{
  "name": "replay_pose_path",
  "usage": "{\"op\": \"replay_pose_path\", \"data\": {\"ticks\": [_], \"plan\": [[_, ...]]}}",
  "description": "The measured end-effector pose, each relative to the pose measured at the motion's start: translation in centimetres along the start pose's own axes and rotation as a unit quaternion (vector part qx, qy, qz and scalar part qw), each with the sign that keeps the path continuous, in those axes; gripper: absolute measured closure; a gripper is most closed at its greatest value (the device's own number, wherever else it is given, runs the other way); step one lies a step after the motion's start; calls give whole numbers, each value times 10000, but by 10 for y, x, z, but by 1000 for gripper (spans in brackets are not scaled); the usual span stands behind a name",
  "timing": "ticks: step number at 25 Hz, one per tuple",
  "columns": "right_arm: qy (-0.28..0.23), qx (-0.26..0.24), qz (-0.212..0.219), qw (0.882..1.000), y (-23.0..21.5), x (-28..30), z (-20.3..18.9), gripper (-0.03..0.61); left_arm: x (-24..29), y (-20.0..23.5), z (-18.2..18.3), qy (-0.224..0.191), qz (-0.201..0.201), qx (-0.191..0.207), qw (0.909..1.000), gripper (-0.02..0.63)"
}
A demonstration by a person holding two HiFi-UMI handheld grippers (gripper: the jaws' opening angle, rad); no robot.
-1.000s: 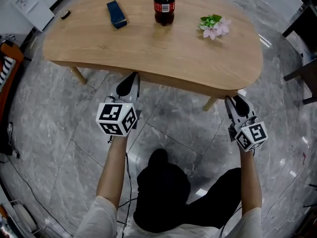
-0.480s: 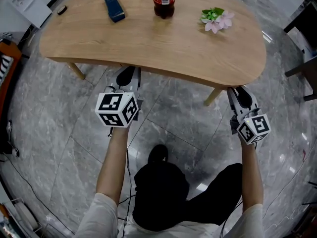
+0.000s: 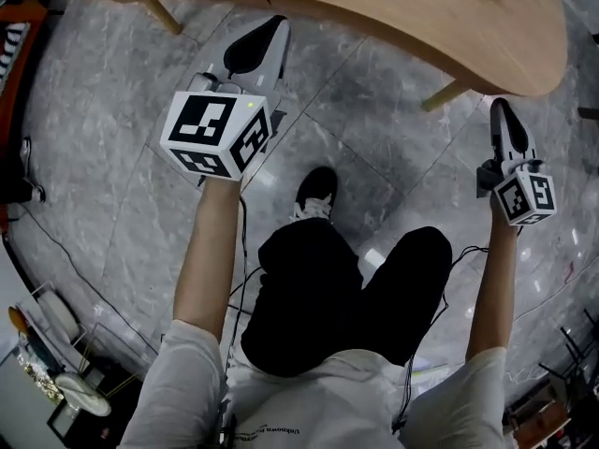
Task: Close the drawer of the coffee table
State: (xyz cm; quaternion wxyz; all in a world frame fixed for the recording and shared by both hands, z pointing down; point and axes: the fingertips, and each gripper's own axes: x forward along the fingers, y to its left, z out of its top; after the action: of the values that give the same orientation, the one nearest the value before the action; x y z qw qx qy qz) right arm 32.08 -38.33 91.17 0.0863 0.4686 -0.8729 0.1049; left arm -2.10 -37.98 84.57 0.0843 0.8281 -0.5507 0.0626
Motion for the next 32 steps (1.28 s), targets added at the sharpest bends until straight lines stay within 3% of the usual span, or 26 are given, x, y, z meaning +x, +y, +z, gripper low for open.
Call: {"op": "replay_pose_path", "data": {"ticks": [4, 8, 13, 21, 24, 32], "plan": [[397, 103, 267, 9988, 29, -24, 13, 554, -52, 1, 39, 312, 110, 247, 9991, 604], [795, 85, 591, 9950, 69, -50, 42, 554, -81, -3, 86, 546, 246, 99, 9982, 604], [1069, 143, 845, 9906, 110, -90, 97, 554, -108, -29, 152, 809, 123, -9, 9966, 604], [1332, 357, 990, 9855, 159, -154, 187, 554, -150, -67, 258, 1027, -31, -213, 9945, 604], [1360, 568, 856, 9854, 168, -176, 217, 554, -167, -84, 290, 1113, 23, -268, 9934, 604], [1647, 590, 606, 9827, 214, -229, 287, 554, -224, -141, 336, 1483, -94, -542, 9874, 604]]}}
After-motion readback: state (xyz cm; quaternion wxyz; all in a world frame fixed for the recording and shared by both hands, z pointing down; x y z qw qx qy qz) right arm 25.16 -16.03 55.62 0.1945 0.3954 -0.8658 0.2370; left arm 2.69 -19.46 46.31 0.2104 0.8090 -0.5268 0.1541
